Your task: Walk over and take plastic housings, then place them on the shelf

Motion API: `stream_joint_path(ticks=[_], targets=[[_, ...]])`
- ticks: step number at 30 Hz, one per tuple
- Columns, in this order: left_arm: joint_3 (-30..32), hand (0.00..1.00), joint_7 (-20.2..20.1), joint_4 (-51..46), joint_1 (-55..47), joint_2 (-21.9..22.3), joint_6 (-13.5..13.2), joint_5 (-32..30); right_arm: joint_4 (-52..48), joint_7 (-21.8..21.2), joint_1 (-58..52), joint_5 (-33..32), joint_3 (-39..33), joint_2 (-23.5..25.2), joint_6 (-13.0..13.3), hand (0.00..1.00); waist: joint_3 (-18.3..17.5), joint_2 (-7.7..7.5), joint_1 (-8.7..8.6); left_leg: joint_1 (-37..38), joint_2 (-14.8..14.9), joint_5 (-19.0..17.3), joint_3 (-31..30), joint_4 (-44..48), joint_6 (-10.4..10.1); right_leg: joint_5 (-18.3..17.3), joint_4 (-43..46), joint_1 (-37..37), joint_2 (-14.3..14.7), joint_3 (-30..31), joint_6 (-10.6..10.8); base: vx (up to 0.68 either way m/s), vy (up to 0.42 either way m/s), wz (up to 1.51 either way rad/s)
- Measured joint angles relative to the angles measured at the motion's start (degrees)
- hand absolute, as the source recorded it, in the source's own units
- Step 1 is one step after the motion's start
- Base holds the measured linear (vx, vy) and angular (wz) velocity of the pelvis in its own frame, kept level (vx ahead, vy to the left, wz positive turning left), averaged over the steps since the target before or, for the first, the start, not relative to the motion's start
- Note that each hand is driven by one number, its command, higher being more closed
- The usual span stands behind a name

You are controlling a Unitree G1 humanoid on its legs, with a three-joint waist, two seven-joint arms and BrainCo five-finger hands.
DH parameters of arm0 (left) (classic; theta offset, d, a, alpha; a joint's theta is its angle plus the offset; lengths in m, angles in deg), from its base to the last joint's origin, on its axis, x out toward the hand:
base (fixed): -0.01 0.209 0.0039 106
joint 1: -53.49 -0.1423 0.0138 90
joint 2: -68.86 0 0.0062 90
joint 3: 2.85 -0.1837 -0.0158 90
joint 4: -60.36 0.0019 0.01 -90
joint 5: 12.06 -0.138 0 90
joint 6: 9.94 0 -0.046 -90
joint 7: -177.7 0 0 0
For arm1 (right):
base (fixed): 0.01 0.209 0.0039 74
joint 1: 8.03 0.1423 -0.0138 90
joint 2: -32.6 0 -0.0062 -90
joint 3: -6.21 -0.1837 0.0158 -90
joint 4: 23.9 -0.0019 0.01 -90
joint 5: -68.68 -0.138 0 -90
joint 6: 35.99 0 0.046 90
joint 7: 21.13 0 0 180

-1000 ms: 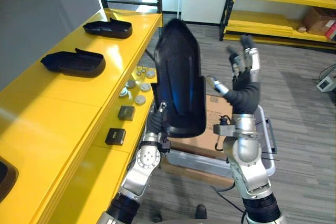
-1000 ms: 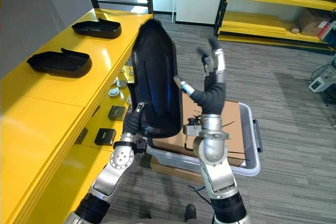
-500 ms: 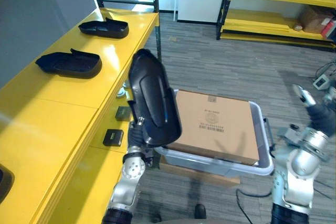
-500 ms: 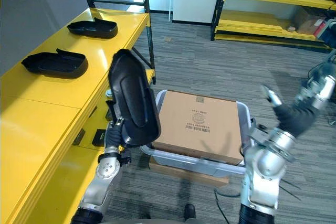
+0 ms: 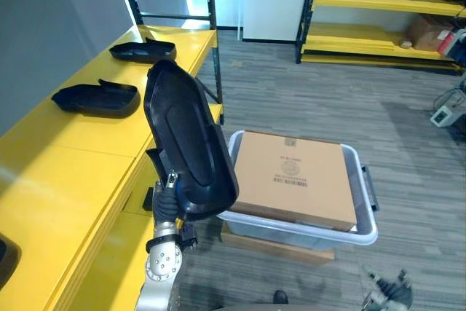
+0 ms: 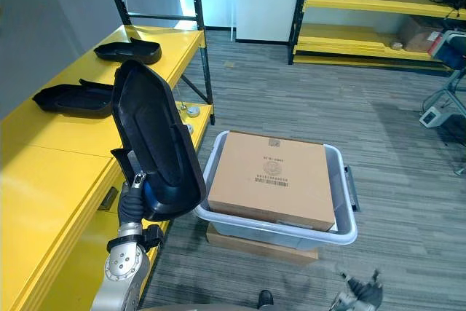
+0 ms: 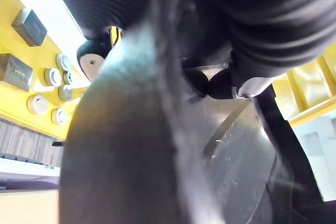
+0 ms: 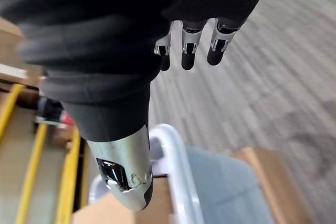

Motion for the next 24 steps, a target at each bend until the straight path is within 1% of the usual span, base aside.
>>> stream_joint_path(ticks=[1, 2, 4, 5, 6, 7, 8, 9, 10, 11, 12, 13, 14, 15, 16, 17, 18, 19, 20, 21, 22, 23, 24], targets=[[0.0, 1.0, 0.0, -0.5, 0.0, 0.1, -0.2, 0.0, 1.6, -0.1, 0.1, 0.0, 1.5, 0.2, -0.5, 0.0, 0.2, -0.23, 0.77, -0.2, -0.3, 0.0, -1.8, 0.6, -0.1, -1.5, 2.2, 0.0, -0.5, -1.7, 0.0, 0.03, -0.036, 0.78], [0.0, 1.0, 0.1, -0.7, 0.0, 0.2, -0.4, 0.0, 2.2, -0.1, 0.3, 0.0, 2.3, 0.1, -0.7, 0.0, 0.3, -0.42, 0.76, -0.6, -0.6, 0.1, -3.2, 1.2, -0.1, -2.5, 3.5, 0.0, -0.9, -2.8, 0.2, 0.03, -0.036, 1.09], [-0.1, 1.0, 0.2, -1.7, -0.1, 0.2, -0.5, 0.0, 2.8, 0.1, 1.5, 0.0, 4.5, -0.1, -0.7, 0.0, 0.7, -0.83, 0.9, -2.9, -2.1, 0.2, -7.9, 3.6, -0.4, -5.5, 7.6, -0.2, -3.2, -8.0, 0.4, 0.01, -0.025, 1.37], [-0.2, 1.0, 0.4, -2.3, -0.1, 0.2, -0.8, 0.0, 3.3, 0.2, 2.0, 0.0, 5.0, -0.4, -0.6, 0.0, 1.0, -1.22, 1.41, -4.3, -3.0, 0.3, -9.7, 4.5, -0.6, -6.7, 9.5, -0.7, -4.3, -10.4, 0.5, -0.01, -0.01, 1.43], [-0.3, 1.0, 0.6, -3.6, -0.1, 0.3, -1.1, 0.0, 4.1, 0.2, 3.5, 0.1, 5.1, -0.4, -0.2, 0.0, 1.5, -0.77, 2.04, -6.2, -3.0, -0.9, -8.8, 5.4, -0.5, -7.6, 11.3, -1.1, -5.6, -13.2, 0.5, -0.05, -0.006, 1.61], [-0.2, 1.0, 1.2, -5.3, -0.2, 0.3, -1.3, 0.0, 4.6, 0.4, 4.9, 0.1, 5.3, -0.7, -0.1, 0.0, 2.2, -0.7, 2.21, -7.8, -0.3, -1.8, 0.0, 5.4, 0.3, -7.8, 11.8, -0.7, -6.7, -17.2, 0.5, -0.06, -0.007, 1.55], [-0.2, 1.0, 1.5, -5.9, -0.2, 0.4, -1.7, 0.0, 4.7, 0.5, 5.4, 0.2, 5.5, -1.0, 0.0, 0.0, 2.6, -1.11, 2.05, -8.7, 1.3, -1.9, 5.0, 5.8, 0.7, -7.8, 11.7, -0.5, -7.4, -19.0, 0.5, -0.06, 0.035, 1.63], [0.0, 1.0, 1.8, -6.6, -0.1, 1.0, -2.8, 0.0, 4.8, 0.6, 6.3, 0.3, 6.5, -1.8, 0.1, 0.0, 3.1, -0.47, 2.15, -10.1, 5.1, -2.3, 16.4, 8.7, 1.7, -7.9, 11.9, 0.0, -8.5, -22.3, 0.6, -0.03, 0.06, 1.38], [0.1, 1.0, 2.3, -6.8, -0.1, 1.6, -3.4, 0.0, 4.7, 0.6, 6.6, 0.3, 7.2, -2.7, 0.3, 0.0, 3.4, 0.47, 2.23, -11.0, 8.9, -2.4, 25.2, 11.7, 2.0, -8.0, 12.6, 0.7, -9.1, -24.6, 0.8, 0.02, 0.162, 1.68], [-0.1, 1.0, 2.9, -7.0, -0.1, 2.4, -3.9, 0.0, 4.7, 0.5, 6.6, 0.8, 7.2, -3.1, 0.3, 0.0, 3.4, 1.07, 2.01, -10.7, 12.5, -1.5, 35.8, 15.2, 3.4, -9.4, 14.5, 2.3, -11.0, -28.1, 2.8, 0.04, 0.138, 1.31], [-0.2, 1.0, 2.9, -7.0, -0.1, 2.4, -4.1, 0.0, 4.7, 0.5, 6.6, 0.8, 7.3, -3.1, 0.3, 0.0, 3.5, 1.03, 2.0, -10.5, 12.4, -1.8, 37.1, 15.8, 3.3, -9.8, 15.3, 2.9, -11.7, -29.4, 3.3, 0.07, 0.186, 1.18], [-0.2, 1.0, 2.9, -7.3, -0.1, 2.4, -4.5, 0.0, 4.7, 0.5, 6.9, 0.8, 7.5, -3.1, 0.3, 0.0, 3.7, 0.77, 2.56, -10.4, 11.2, -2.6, 36.8, 16.2, 2.8, -10.0, 15.5, 4.1, -13.4, -30.7, 3.9, 0.04, 0.174, 0.66], [0.1, 1.0, 3.1, -7.5, -0.1, 2.5, -5.0, 0.0, 4.7, 0.5, 7.4, 0.8, 7.6, -3.3, 0.3, 0.0, 3.7, 0.76, 2.86, -11.2, 10.6, -3.2, 36.3, 16.8, 1.9, -9.9, 15.0, 4.8, -14.1, -31.7, 4.5, 0.04, 0.192, 0.58], [0.1, 1.0, 3.2, -7.6, 0.0, 2.5, -5.2, 0.0, 4.7, 0.5, 7.7, 0.8, 7.7, -3.0, 0.3, 0.0, 3.8, 0.82, 2.9, -11.4, 10.0, -3.7, 35.3, 17.3, 1.6, -9.8, 14.4, 5.5, -14.2, -32.5, 4.8, 0.04, 0.2, 0.66], [0.0, 1.0, 3.4, -7.6, 0.0, 2.4, -5.8, 0.1, 5.3, 0.5, 8.5, 0.8, 7.7, -2.3, 0.3, 0.0, 3.7, 0.81, 2.72, -12.0, 8.6, -4.1, 33.6, 17.3, 1.7, -9.8, 13.0, 6.6, -14.5, -33.6, 4.8, 0.05, 0.19, 0.86], [-0.1, 1.0, 3.3, -7.6, 0.1, 2.3, -6.1, 0.5, 6.6, 0.3, 9.5, 1.3, 7.7, -2.0, 0.2, 0.0, 4.1, 0.21, 2.12, -12.3, 7.1, -4.5, 32.1, 17.2, 2.1, -9.7, 12.3, 7.4, -14.9, -34.3, 4.8, 0.05, 0.192, 0.85], [0.0, 1.0, 3.3, -7.6, 0.0, 2.3, -6.1, 0.8, 7.0, 0.3, 10.0, 1.3, 7.7, -1.9, 0.0, 0.0, 4.3, -0.15, 2.14, -12.5, 6.5, -4.7, 31.8, 17.4, 2.5, -9.7, 12.4, 7.7, -15.4, -34.8, 4.7, 0.06, 0.174, 0.65], [0.4, 1.0, 3.4, -7.5, 0.0, 2.2, -6.1, 1.4, 7.0, 0.3, 10.8, 1.4, 7.6, -1.7, -0.3, 0.0, 4.9, -0.93, 2.27, -12.8, 5.6, -5.9, 31.3, 18.6, 2.8, -9.6, 13.5, 8.2, -16.5, -35.4, 4.5, 0.1, 0.143, 0.38], [0.6, 1.0, 3.6, -7.0, 0.1, 2.5, -6.1, 1.7, 6.8, 0.3, 11.5, 1.6, 7.6, -1.8, -0.5, 0.0, 5.1, -1.23, 2.08, -13.1, 5.3, -7.2, 30.5, 20.1, 3.0, -8.7, 17.1, 7.8, -18.2, -35.0, 3.6, 0.11, 0.131, 0.29], [0.5, 1.0, 3.7, -6.6, 0.0, 2.4, -6.0, 1.7, 6.7, 0.3, 11.6, 1.9, 7.6, -1.9, -0.7, 0.0, 5.2, -1.29, 1.98, -13.0, 5.2, -7.5, 30.2, 20.5, 3.3, -8.1, 19.6, 7.1, -19.1, -34.4, 2.6, 0.13, 0.135, 0.22], [0.4, 1.0, 3.7, -6.1, 0.0, 2.1, -5.7, 1.7, 6.4, 0.2, 11.6, 2.2, 7.6, -1.8, -0.8, 0.0, 5.2, -1.29, 1.97, -12.4, 5.0, -8.6, 29.4, 21.2, 3.6, -6.2, 25.1, 5.3, -20.6, -31.1, -0.7, 0.12, 0.124, 0.19], [0.3, 1.0, 3.7, -6.1, 0.0, 1.9, -5.5, 1.7, 6.3, 0.2, 11.6, 2.5, 7.7, -1.7, -0.9, 0.0, 5.4, -1.4, 1.87, -11.7, 4.6, -8.9, 28.8, 21.0, 3.7, -4.8, 28.1, 4.0, -21.2, -28.1, -2.9, 0.17, 0.157, 0.29], [-0.2, 1.0, 3.7, -6.2, 0.0, 1.6, -5.5, 1.6, 6.1, 0.2, 11.3, 2.5, 7.7, -1.1, -0.9, 0.0, 6.0, -1.21, 1.63, -9.8, 4.1, -9.4, 27.3, 19.8, 4.0, -5.0, 34.0, 0.7, -21.0, -20.2, -4.5, 0.2, 0.105, 0.48]])
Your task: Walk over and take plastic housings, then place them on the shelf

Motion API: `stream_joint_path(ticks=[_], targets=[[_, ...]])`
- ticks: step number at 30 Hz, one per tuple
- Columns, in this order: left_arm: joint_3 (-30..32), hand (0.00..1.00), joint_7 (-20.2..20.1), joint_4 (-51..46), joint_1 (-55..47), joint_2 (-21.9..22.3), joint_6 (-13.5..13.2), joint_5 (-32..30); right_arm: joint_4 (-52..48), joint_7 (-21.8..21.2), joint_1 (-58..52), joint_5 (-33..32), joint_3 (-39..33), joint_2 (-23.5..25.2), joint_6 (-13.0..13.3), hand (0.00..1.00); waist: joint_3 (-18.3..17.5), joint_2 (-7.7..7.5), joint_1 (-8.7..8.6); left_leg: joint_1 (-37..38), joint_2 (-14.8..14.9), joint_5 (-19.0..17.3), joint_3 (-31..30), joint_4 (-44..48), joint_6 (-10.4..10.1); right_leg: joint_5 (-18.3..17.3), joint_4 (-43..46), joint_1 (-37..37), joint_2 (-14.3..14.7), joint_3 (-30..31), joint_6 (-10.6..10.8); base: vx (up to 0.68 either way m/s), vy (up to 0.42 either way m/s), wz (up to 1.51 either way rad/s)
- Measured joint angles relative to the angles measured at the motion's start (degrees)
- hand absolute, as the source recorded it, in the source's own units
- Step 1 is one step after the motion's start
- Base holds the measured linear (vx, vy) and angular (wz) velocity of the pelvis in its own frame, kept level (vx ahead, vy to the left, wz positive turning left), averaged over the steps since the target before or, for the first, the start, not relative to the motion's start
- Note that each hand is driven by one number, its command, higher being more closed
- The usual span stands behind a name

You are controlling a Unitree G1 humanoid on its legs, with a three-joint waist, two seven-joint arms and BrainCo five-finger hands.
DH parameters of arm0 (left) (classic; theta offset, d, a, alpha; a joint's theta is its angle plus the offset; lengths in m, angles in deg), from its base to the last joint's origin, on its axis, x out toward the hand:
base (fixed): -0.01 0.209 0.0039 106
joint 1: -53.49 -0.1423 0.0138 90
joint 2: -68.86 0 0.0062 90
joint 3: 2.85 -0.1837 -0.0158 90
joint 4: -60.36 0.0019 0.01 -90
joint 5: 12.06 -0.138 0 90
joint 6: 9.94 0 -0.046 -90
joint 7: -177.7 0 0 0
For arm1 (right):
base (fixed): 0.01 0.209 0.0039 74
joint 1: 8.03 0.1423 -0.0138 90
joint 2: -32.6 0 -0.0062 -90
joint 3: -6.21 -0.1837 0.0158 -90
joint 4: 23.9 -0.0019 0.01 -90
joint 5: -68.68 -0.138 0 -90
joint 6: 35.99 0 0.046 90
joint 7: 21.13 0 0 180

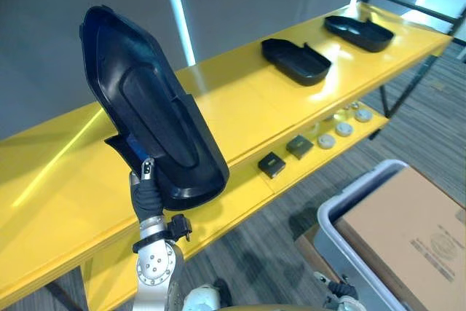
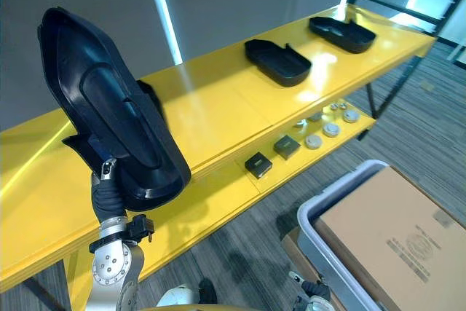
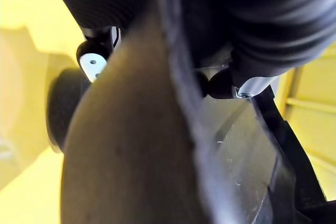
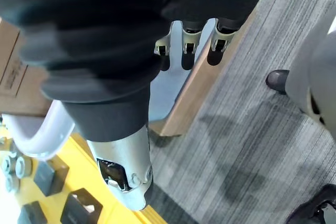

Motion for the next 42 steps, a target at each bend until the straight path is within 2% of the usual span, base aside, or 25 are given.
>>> stream_joint_path(ticks=[1, 2, 3, 4, 6, 8, 10, 11, 13, 14, 17, 23, 26, 27, 28, 29, 31, 34, 35, 36, 37, 38, 39, 40, 42], targets=[[-0.1, 1.0, 0.0, 0.1, 0.0, -0.8, 0.0, 0.0, -0.3, -0.1, -0.5, 0.0, 0.1, 0.8, 0.0, 0.0, -0.1, -0.21, -1.23, 1.1, -0.2, -0.3, -1.7, -1.4, 0.4, -4.4, 3.7, -3.0, 3.5, 7.3, 2.0, 0.21, 0.08, 0.58], [-0.1, 1.0, 0.1, 0.2, 0.0, -1.0, 0.0, 0.0, -0.4, -0.1, -0.7, 0.0, 0.2, 1.0, 0.0, 0.0, -0.1, -0.35, -1.43, 1.9, -0.3, -0.1, -2.4, -2.3, 0.2, -6.1, 4.3, -4.1, 5.1, 9.7, 2.4, 0.27, 0.049, 0.69], [-0.3, 1.0, 0.1, 0.3, 0.1, -0.9, 0.0, -0.1, -0.9, 0.0, -1.8, 0.0, 1.1, 1.0, 0.0, 0.0, -0.1, -0.6, -1.34, 3.9, -1.2, 0.3, -4.2, -4.3, -0.4, -9.3, 4.3, -7.0, 8.8, 14.6, 2.7, 0.23, 0.038, 0.53], [-0.3, 1.0, 0.1, 0.5, 0.1, -0.9, 0.0, -0.1, -1.0, 0.0, -2.6, 0.0, 1.3, 1.0, 0.0, 0.0, -0.1, -0.64, -1.4, 4.6, -1.5, 0.4, -4.8, -4.8, -0.5, -10.2, 3.7, -8.0, 10.3, 16.3, 3.1, 0.29, 0.01, 0.64], [-0.4, 1.0, 0.1, 1.4, 0.1, -0.8, 0.0, -0.1, -2.1, 0.0, -3.5, -0.2, 1.7, 1.0, 0.2, 0.0, 0.0, -0.52, -2.15, 6.0, -2.2, 0.2, -7.5, -4.7, -0.8, -12.0, 0.7, -11.7, 15.4, 23.1, 4.3, 0.25, -0.074, 0.89], [-0.7, 1.0, 0.1, 2.5, 0.2, -0.6, 0.0, -0.1, -3.0, 0.0, -3.6, -0.1, 2.3, 1.1, 0.3, 0.0, -0.2, -0.81, -3.2, 6.1, -2.7, -0.2, -10.9, -3.3, -1.6, -11.9, -3.3, -13.7, 19.0, 28.1, 4.8, 0.19, -0.116, 1.14], [-1.6, 1.0, 0.1, 3.1, 0.4, -0.3, -0.1, -0.2, -3.1, -0.1, -4.4, -0.2, 3.7, 1.4, 0.3, 0.0, -0.2, -2.88, -3.06, 6.1, -3.6, -2.1, -13.3, 0.0, -4.1, -5.3, -10.7, -12.9, 18.5, 27.5, 5.5, 0.26, -0.221, 1.07], [-2.1, 1.0, 0.3, 3.9, 0.3, 1.1, 0.4, -0.2, -3.1, -0.1, -4.4, 0.0, 3.8, 0.8, 0.3, 0.0, -0.5, -0.78, -1.98, 5.9, -1.6, -2.2, -14.3, 1.0, -4.8, -5.1, -11.9, -11.3, 19.9, 25.6, 5.0, 0.23, -0.203, 0.64], [-2.5, 1.0, 0.0, 3.9, 0.4, 1.2, 0.4, -0.4, -3.2, -0.2, -4.4, 0.6, 4.4, 0.1, 0.3, 0.0, -0.6, 0.45, -0.91, 6.1, 0.5, -2.3, -14.2, -0.1, -5.5, -5.1, -14.8, -9.6, 21.7, 24.0, 4.2, 0.2, -0.201, 0.26], [-2.7, 1.0, -0.1, 4.0, 0.4, 1.2, 0.5, -0.5, -3.4, -0.2, -4.3, 1.0, 4.5, 0.0, 0.3, 0.0, -1.0, 1.32, -1.0, 6.7, 1.3, -1.6, -14.0, -2.0, -6.7, -4.7, -16.3, -8.7, 22.4, 23.1, 3.5, 0.17, -0.208, 0.17], [-2.7, 1.0, -1.3, 4.5, 0.4, 1.2, 0.5, -0.5, -3.5, 0.0, -4.8, 1.4, 4.5, 0.4, 0.2, 0.0, -1.1, 0.74, -1.13, 9.1, 2.5, 0.0, -13.8, -5.9, -7.9, -4.0, -19.0, -6.4, 23.7, 21.8, 2.5, 0.09, -0.139, 0.11], [-4.0, 1.0, -1.3, 6.2, 0.5, 1.1, 0.7, -0.5, -3.4, 0.1, -5.8, 2.6, 4.6, 1.1, 0.3, 0.0, -2.2, -1.47, -0.93, 9.2, 2.2, 3.1, -14.5, -8.6, -8.1, -2.6, -23.1, -3.8, 23.6, 19.4, 1.9, -0.01, -0.032, 0.21], [-4.2, 1.0, -1.1, 6.2, 1.2, 1.1, 0.9, -0.5, -2.9, 0.1, -5.7, 2.6, 5.9, 1.1, 1.0, 0.0, -1.9, -2.07, -0.95, 6.4, 1.1, 5.5, -16.1, -8.6, -7.7, -2.3, -23.8, -3.6, 21.7, 15.0, 1.9, -0.1, -0.005, 0.81], [-3.9, 1.0, -1.1, 6.1, 2.1, 1.0, 1.0, -0.5, -2.9, 0.2, -5.6, 2.5, 5.9, 1.2, 1.3, 0.0, -1.3, -2.24, -1.07, 5.8, 1.5, 5.4, -14.0, -8.2, -7.1, -2.2, -23.6, -3.6, 20.6, 13.2, 1.9, -0.16, 0.036, 0.91], [-3.8, 1.0, -1.0, 5.7, 3.1, 1.0, 0.9, -0.5, -2.9, 0.3, -5.3, 2.5, 6.0, 1.1, 1.4, 0.0, -0.5, -2.01, -1.03, 4.5, 4.2, 3.7, -7.3, -5.3, -5.2, -2.2, -22.7, -3.7, 19.9, 11.3, 1.9, -0.18, 0.089, 0.93], [-3.7, 1.0, -1.0, 5.3, 3.4, 1.0, 0.9, -0.6, -2.9, 0.4, -5.1, 2.5, 6.1, 0.6, 1.2, 0.0, -0.3, -1.99, -1.05, 3.5, 6.8, 2.9, -3.0, -1.2, -4.2, -2.2, -21.8, -4.0, 18.9, 10.2, 1.9, -0.18, 0.121, 0.67], [-2.9, 1.0, -0.9, 4.0, 3.3, 1.0, 0.9, -0.5, -2.9, 0.4, -5.2, 2.7, 6.1, 0.1, 1.2, 0.0, 0.0, -2.55, -1.19, 3.5, 11.3, 2.0, 0.0, 5.8, -2.8, -2.1, -20.0, -4.5, 16.0, 9.9, 2.5, -0.14, 0.194, 0.33], [-2.1, 1.0, -1.0, 3.3, 3.4, 1.2, 0.3, -0.5, -2.5, 0.5, -5.3, 3.0, 5.5, -0.7, 1.0, 0.0, 0.0, -2.59, -2.1, 5.4, 16.9, 2.0, -1.1, 8.3, -2.8, -1.1, -19.6, -5.1, 12.0, 10.4, 5.1, -0.18, 0.367, 0.26], [-2.2, 1.0, -1.0, 3.3, 3.3, 1.2, 0.3, -0.5, -1.7, 0.5, -5.3, 3.3, 5.5, -1.3, 1.0, 0.0, -0.2, -2.35, -2.74, 5.7, 17.7, 2.1, -3.1, 7.7, -2.9, -1.0, -19.6, -6.0, 10.9, 10.4, 7.0, -0.22, 0.49, 0.33], [-2.2, 1.0, -1.0, 3.4, 3.4, 1.2, 0.3, -0.4, -1.6, 0.8, -5.7, 3.3, 5.4, -2.1, 0.8, 0.0, -1.1, -1.17, -2.99, 6.0, 18.4, 2.4, -6.5, 4.4, -3.0, -0.1, -19.8, -7.6, 10.0, 10.4, 9.0, -0.2, 0.557, 0.24], [-2.1, 1.0, -0.8, 3.6, 3.5, 1.3, 0.3, -0.4, -1.3, 1.4, -5.9, 3.4, 5.4, -3.0, 0.6, 0.0, -2.3, 0.56, -2.9, 6.6, 17.4, -0.8, -8.9, -0.2, -8.1, 1.4, -20.8, -8.7, 9.9, 10.6, 10.8, -0.17, 0.705, 0.2], [-0.9, 1.0, -0.1, 5.0, 4.3, 0.7, 0.4, -0.4, 1.0, 1.7, -5.2, 3.3, 4.1, -2.2, 0.0, 0.0, -2.0, -1.2, -3.4, 5.4, 14.6, -0.7, -9.0, -0.3, -14.6, 3.7, -22.9, -8.7, 7.7, 12.0, 12.8, -0.08, 0.591, 0.21], [-0.4, 1.0, 0.5, 5.8, 4.5, 0.7, 0.6, -0.3, 1.6, 1.7, -5.4, 3.3, 3.7, -1.5, -0.1, 0.0, -2.5, -2.26, -3.68, 4.7, 13.1, -0.7, -9.5, 0.5, -14.8, 4.3, -23.5, -8.4, 7.4, 12.4, 13.0, 0.05, 0.466, 0.38], [0.2, 1.0, 1.5, 6.9, 4.5, 0.8, 0.6, 0.2, 2.4, 1.8, -6.4, 3.4, 3.7, -0.4, -0.2, 0.0, -2.9, -3.85, -3.9, 3.4, 11.4, -1.4, -10.3, 3.1, -14.1, 6.3, -25.9, -6.6, 7.8, 12.5, 12.6, 0.07, 0.365, 0.32], [0.4, 1.0, 1.7, 7.0, 4.4, 0.1, 0.7, 0.6, 1.4, 2.2, -7.5, 3.3, 3.6, -0.1, -0.1, 0.0, -2.8, -3.71, -3.26, 1.5, 10.6, -4.7, -9.8, 9.6, -13.1, 13.5, -29.7, -5.7, 7.8, 13.3, 9.9, -0.01, 0.426, -0.27]])
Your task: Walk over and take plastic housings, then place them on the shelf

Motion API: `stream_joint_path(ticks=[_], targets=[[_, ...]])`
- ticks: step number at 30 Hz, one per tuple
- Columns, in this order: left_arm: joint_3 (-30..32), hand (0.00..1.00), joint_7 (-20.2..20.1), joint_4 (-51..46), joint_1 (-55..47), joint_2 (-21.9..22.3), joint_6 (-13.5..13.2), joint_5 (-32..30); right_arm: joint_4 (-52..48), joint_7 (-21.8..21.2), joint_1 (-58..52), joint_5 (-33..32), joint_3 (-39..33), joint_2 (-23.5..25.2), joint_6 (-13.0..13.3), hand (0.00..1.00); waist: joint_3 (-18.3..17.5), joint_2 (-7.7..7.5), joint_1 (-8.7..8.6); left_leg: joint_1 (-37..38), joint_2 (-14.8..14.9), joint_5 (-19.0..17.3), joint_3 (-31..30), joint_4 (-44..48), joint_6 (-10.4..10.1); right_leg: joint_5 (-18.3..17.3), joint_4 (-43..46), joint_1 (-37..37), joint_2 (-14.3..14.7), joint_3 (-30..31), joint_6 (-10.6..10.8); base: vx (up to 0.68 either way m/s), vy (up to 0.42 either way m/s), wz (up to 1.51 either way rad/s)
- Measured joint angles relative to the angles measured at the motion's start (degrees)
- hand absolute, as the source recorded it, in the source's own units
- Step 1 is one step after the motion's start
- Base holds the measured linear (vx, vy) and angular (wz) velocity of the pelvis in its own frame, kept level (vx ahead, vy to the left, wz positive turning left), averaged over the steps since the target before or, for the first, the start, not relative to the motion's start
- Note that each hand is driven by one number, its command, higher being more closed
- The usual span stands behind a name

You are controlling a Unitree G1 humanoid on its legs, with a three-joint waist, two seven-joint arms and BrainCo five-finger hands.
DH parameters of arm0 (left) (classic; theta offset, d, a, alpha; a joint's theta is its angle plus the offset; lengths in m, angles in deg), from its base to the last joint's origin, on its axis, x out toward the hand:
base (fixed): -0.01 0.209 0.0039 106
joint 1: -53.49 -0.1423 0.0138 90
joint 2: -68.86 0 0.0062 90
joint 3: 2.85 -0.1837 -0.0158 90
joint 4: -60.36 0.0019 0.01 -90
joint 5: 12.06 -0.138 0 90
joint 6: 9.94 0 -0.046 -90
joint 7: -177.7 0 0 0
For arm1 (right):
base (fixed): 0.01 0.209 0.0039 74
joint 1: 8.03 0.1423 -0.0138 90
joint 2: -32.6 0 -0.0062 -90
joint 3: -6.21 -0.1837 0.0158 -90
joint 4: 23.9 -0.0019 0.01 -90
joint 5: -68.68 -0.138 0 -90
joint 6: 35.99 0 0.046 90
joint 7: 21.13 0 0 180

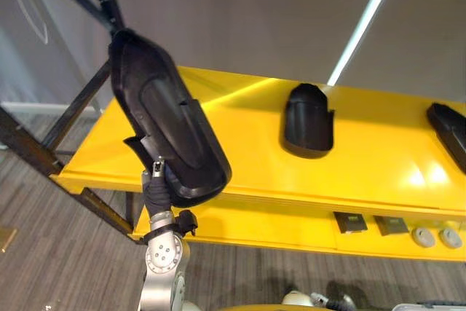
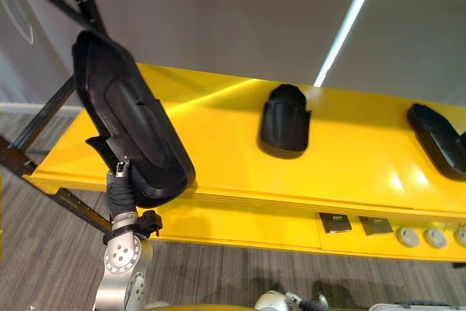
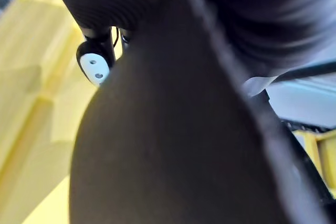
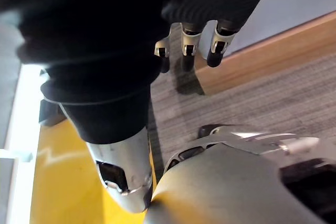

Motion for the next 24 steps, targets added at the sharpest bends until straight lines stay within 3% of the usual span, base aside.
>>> stream_joint_path(ticks=[1, 2, 3, 4, 5, 7, 8, 9, 10, 12, 15, 20, 24], targets=[[0.0, 1.0, 0.0, 0.0, 0.0, -0.6, -0.1, 0.0, -0.5, 0.1, 0.0, 0.0, 0.1, -0.1, 0.0, 0.0, 0.1, 0.18, 0.48, -0.1, 0.1, -0.5, 1.0, 1.0, 0.5, 1.8, -0.3, -0.7, 0.0, 0.7, -1.4, -0.17, 0.399, -1.1], [-0.2, 1.0, 0.0, 0.0, 0.0, -2.1, -0.1, -0.1, -0.5, 0.2, 0.9, 0.2, 0.2, -0.8, 0.0, 0.0, -0.2, 1.34, 0.98, -0.7, 1.0, -1.3, 4.9, 1.3, 1.9, 9.9, -4.6, -2.3, 1.5, 0.1, -9.8, -0.18, 0.282, -1.03], [-0.3, 1.0, -0.1, -0.2, 0.0, -2.3, -0.1, -0.1, -0.4, 0.2, 1.8, 0.5, 0.2, -1.4, 0.0, 0.0, -0.4, 2.18, 1.3, -0.3, 1.9, -1.9, 7.0, -0.4, 3.4, 10.0, -4.2, -3.4, 2.4, -0.3, -11.8, -0.22, 0.287, -1.17], [-0.2, 1.0, -0.2, -0.4, 0.2, -2.6, -0.2, -0.2, -0.4, 0.3, 3.5, 0.7, 0.1, -1.5, -0.2, 0.0, 0.3, 2.05, 0.7, 0.4, 0.9, -1.1, 9.6, -2.0, 4.4, 1.9, 6.3, -6.7, 3.1, -0.5, -8.4, -0.2, 0.27, -0.69], [-0.2, 1.0, -0.2, -0.3, -0.1, -2.4, -0.1, -0.2, -0.5, 0.3, 3.6, 0.7, 0.2, -1.4, -0.2, 0.0, 0.4, 2.14, 0.38, 1.0, 0.6, -0.9, 10.3, -2.5, 4.9, -3.5, 11.7, -7.3, 4.2, -0.2, -6.0, -0.17, 0.244, -0.76], [-0.6, 1.0, -0.5, -0.3, -0.1, -0.7, -0.1, -0.2, -0.8, -0.1, 3.3, 1.0, 0.3, -1.1, 0.1, 0.0, 0.5, 2.17, 0.36, 3.9, -0.7, -0.5, 12.8, -4.6, 5.4, -18.8, 21.6, -6.1, 11.5, 5.3, -3.8, -0.11, 0.142, -0.58], [-1.4, 1.0, -0.6, -0.3, 0.4, -0.4, -0.2, -0.3, -0.7, -0.4, 3.2, 1.0, 0.6, -1.0, 0.1, 0.0, 0.6, 2.05, 0.07, 4.1, -1.6, -0.4, 12.9, -4.8, 5.6, -22.7, 22.2, -5.6, 14.3, 7.9, -3.2, -0.03, 0.038, -0.23], [-2.0, 1.0, -0.7, -0.3, 0.7, -0.4, -0.1, -0.4, -0.7, -0.6, 3.1, 1.0, 0.8, -1.0, 0.1, 0.0, 0.6, 1.96, -0.08, 3.8, -2.2, -0.2, 12.9, -4.8, 5.7, -24.3, 21.3, -5.3, 15.6, 9.4, -4.4, 0.01, -0.019, 0.15], [-3.2, 1.0, -1.7, 0.2, 0.9, 0.3, 0.1, -1.3, -0.6, -0.8, 2.7, 0.9, 0.8, -1.3, 0.1, 0.0, 1.0, 2.55, -0.62, 3.6, -2.6, 0.3, 12.1, -5.3, 5.9, -24.0, 18.7, -3.5, 16.3, 9.8, -7.0, 0.01, -0.012, 0.22], [-4.1, 1.0, -2.7, 0.2, 0.8, 0.8, 0.6, -2.4, -0.9, -0.8, 2.3, 0.9, 0.5, -1.4, 0.1, 0.0, 1.5, 3.18, -0.99, 4.6, -3.8, 2.3, 11.4, -8.2, 6.1, -23.0, 16.2, -2.0, 16.2, 8.6, -7.4, 0.04, -0.02, 0.31], [-4.4, 1.0, -3.3, 0.2, 0.9, 0.9, 0.7, -3.3, -1.0, -0.9, 2.3, 0.9, 0.2, -1.1, 0.1, 0.0, 1.4, 2.93, -0.42, 6.1, -3.9, 5.1, 11.4, -12.6, 5.8, -20.9, 12.2, -0.2, 17.0, 8.0, -8.6, 0.05, -0.056, 0.07], [-3.6, 1.0, -4.2, 1.3, 1.0, 0.7, 0.7, -3.5, -1.4, -0.9, 2.3, 1.0, 0.2, -0.8, 0.1, 0.0, 1.1, 2.87, 0.38, 9.4, -2.5, 6.4, 12.5, -15.8, 4.1, -18.2, 6.8, 3.5, 19.5, 8.7, -9.8, 0.02, -0.051, -0.14], [-2.0, 1.0, -4.3, 2.8, 2.0, 0.4, 1.6, -4.0, -3.4, -1.1, 2.3, 1.0, 0.2, -0.4, 0.1, 0.0, 0.6, 2.93, 0.53, 9.8, -2.6, 7.7, 14.1, -17.7, 4.2, -15.2, 3.1, 3.9, 20.2, 10.4, -9.9, -0.03, 0.013, -0.23]])
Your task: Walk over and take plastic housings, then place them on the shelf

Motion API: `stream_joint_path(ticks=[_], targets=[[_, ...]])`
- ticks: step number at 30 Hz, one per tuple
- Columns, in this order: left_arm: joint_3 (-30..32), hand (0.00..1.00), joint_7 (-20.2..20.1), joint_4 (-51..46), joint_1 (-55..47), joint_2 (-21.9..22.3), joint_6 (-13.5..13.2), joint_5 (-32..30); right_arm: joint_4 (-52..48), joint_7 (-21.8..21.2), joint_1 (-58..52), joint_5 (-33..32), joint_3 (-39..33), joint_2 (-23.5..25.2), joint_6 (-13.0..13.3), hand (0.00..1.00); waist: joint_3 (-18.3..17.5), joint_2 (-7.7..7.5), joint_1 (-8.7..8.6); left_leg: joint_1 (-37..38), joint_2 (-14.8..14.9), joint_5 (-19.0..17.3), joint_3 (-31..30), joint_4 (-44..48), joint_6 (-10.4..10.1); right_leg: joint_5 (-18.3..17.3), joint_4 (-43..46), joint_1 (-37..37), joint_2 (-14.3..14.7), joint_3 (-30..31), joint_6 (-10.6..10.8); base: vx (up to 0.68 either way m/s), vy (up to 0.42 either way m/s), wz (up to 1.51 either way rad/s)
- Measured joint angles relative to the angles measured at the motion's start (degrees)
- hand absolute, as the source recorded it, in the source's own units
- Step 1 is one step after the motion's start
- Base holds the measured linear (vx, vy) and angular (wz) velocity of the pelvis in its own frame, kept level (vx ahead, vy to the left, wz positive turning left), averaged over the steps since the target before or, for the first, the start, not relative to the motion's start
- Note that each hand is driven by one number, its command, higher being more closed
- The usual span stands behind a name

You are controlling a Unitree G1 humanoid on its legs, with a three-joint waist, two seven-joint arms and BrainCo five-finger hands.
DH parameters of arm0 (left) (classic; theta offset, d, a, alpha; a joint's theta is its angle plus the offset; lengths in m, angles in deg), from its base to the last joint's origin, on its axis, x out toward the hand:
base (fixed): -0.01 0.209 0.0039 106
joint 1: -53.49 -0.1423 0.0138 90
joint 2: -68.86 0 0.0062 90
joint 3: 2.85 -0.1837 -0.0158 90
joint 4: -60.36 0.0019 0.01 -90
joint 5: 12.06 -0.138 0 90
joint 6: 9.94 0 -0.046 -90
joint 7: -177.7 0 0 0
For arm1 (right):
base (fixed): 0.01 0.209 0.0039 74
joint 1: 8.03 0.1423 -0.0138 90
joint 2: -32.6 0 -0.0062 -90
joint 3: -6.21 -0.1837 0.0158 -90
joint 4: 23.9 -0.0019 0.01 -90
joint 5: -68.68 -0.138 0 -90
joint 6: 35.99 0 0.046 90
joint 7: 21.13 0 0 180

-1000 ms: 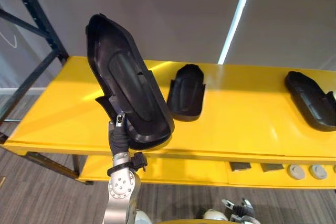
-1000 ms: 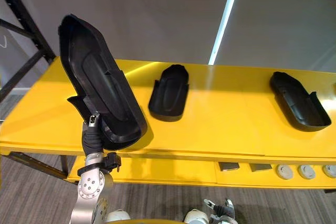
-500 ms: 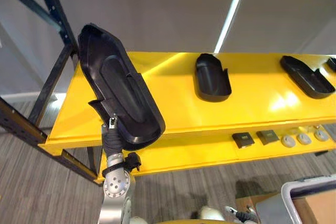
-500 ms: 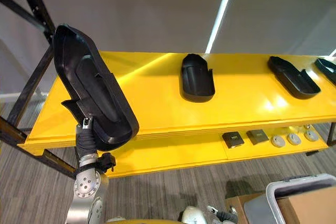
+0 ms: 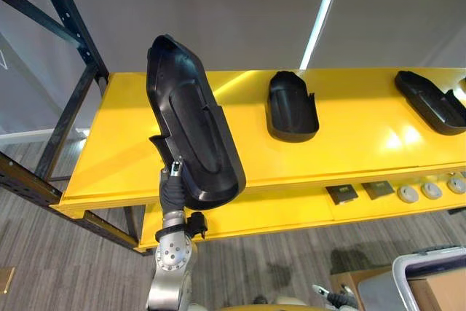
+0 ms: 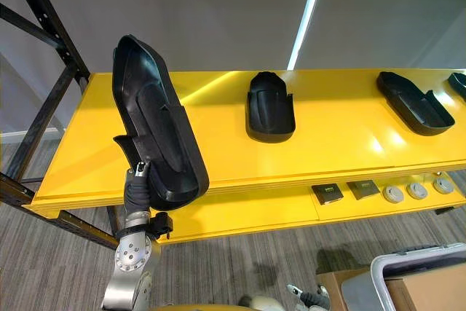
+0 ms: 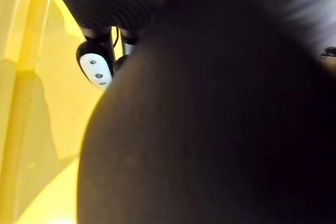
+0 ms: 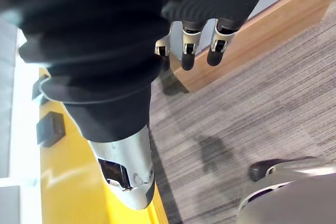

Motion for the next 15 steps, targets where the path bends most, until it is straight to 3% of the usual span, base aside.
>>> stream_joint_path(ticks=[8, 15], targets=[[4.9, 1.0, 0.4, 6.4, 7.5, -4.3, 3.6, -2.4, 0.2, -1.2, 0.0, 0.7, 0.1, 0.5, -0.1, 0.0, -1.5, 0.23, -0.06, 0.4, -0.3, 0.9, 1.2, -0.7, 0.7, 4.7, -6.0, 2.1, 0.0, 1.7, 0.7, -0.09, 0.013, -0.1], [9.7, 1.0, 1.5, 13.4, 16.6, -9.3, 6.1, -3.4, 0.3, -2.4, -0.3, 1.3, 0.1, 0.4, -0.4, 0.0, -2.8, 0.6, -0.17, -0.7, -0.9, 1.6, 1.9, -2.3, 0.2, 7.7, -10.0, 2.2, 0.0, 2.9, 1.2, -0.09, -0.018, -0.07]])
